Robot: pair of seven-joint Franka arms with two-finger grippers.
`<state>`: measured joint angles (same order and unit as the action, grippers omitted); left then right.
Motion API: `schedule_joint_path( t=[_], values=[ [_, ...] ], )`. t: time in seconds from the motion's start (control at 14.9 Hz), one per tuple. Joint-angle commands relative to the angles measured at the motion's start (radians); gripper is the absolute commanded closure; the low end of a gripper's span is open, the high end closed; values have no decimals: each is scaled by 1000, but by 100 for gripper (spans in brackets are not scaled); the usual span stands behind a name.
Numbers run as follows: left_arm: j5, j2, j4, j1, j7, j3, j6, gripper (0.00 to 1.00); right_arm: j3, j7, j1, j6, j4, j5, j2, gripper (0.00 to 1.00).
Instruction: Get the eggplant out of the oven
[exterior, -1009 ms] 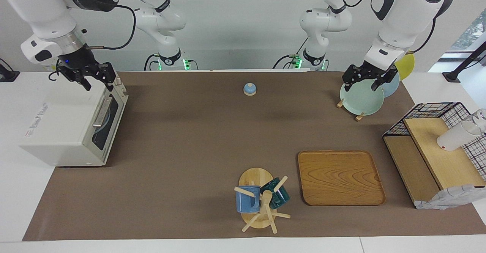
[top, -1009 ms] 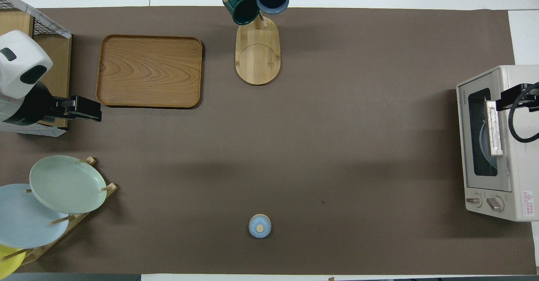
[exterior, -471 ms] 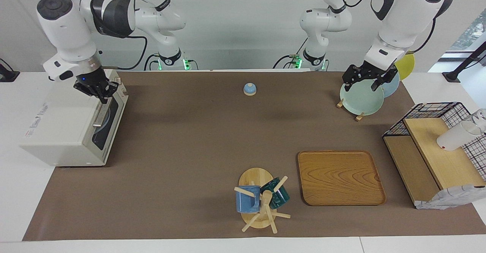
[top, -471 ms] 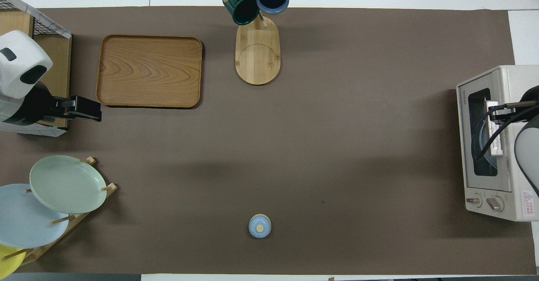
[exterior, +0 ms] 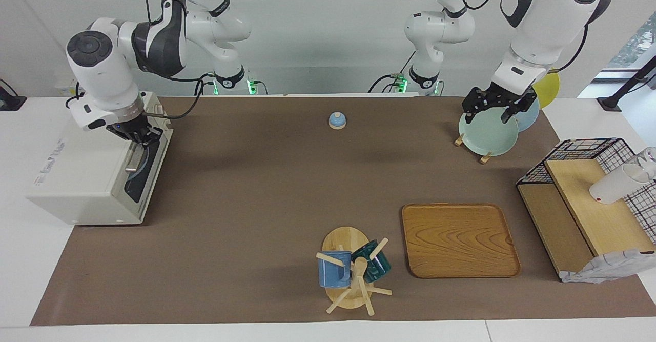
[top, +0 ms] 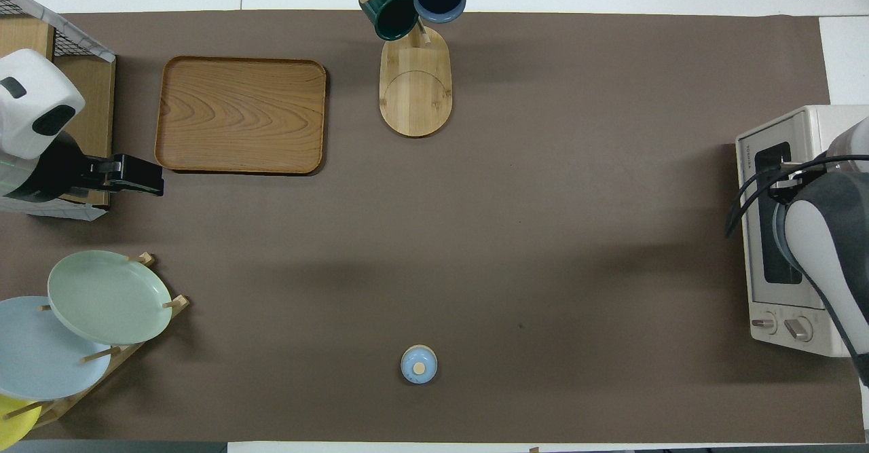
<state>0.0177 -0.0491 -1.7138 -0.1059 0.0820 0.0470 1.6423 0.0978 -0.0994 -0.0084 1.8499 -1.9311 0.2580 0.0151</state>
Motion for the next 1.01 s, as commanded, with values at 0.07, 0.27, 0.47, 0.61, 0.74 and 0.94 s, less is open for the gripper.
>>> schedule_joint_path(
  t=[0.07, 0.27, 0.47, 0.61, 0.74, 0.94],
  values=[
    [-2, -3, 10, 5, -5, 1, -19, 0, -10, -13, -16, 41, -43, 55, -4, 100],
    [-2, -3, 10, 5, -5, 1, -19, 0, -12, -13, -15, 80, -75, 46, -12, 100],
    [-2, -5, 10, 5, -4, 1, -19, 0, -10, -22, -2, 150, -118, 8, -3, 100],
    [-2, -5, 10, 5, -5, 1, -19, 0, -12, -28, 4, 196, -138, -26, 8, 100],
    [-2, -3, 10, 5, -5, 1, -19, 0, -12, -57, 30, 222, -138, -58, 29, 100],
    [-2, -3, 10, 5, -5, 1, -19, 0, -12, -63, 35, 331, -192, -94, 45, 100]
  ],
)
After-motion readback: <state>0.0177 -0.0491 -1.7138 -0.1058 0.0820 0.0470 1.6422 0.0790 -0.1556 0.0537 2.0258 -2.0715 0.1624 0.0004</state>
